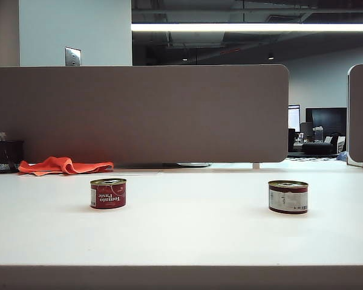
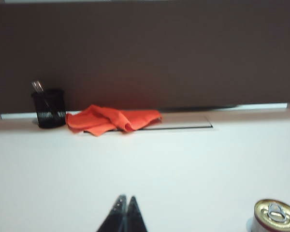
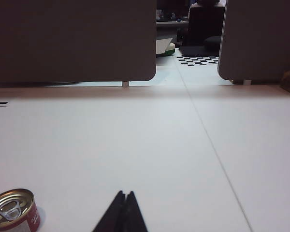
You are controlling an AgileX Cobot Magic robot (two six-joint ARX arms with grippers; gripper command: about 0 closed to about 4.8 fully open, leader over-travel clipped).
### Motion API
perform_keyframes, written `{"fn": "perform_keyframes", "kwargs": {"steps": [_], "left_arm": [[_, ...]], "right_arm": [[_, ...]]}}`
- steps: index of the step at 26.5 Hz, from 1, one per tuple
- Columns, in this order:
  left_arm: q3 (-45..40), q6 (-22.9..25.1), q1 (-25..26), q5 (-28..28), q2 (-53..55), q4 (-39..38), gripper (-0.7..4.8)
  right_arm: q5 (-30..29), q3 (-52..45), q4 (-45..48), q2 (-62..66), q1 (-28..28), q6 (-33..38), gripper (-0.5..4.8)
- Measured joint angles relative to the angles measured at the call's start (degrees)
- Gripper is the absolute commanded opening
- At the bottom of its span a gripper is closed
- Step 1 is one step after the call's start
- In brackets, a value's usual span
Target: Stack a can of tomatoes on the right onto the can of tomatoes on the left.
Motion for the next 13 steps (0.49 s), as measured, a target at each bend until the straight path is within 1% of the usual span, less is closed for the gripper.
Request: {"fn": "perform_keyframes", "kwargs": {"steps": [9,13], "left_arm": [[0.0,0.0,0.0,0.0,0.0,0.1,-0.06],[0.0,0.0,0.0,0.0,0.0,-0.9,-0.06]], "right_arm": [[-0.4,0.0,-0.7,0.0,0.0,0.0,-0.01],[-0.4,0.0,-1.5,0.0,0.0,0.0,-0.01]]}}
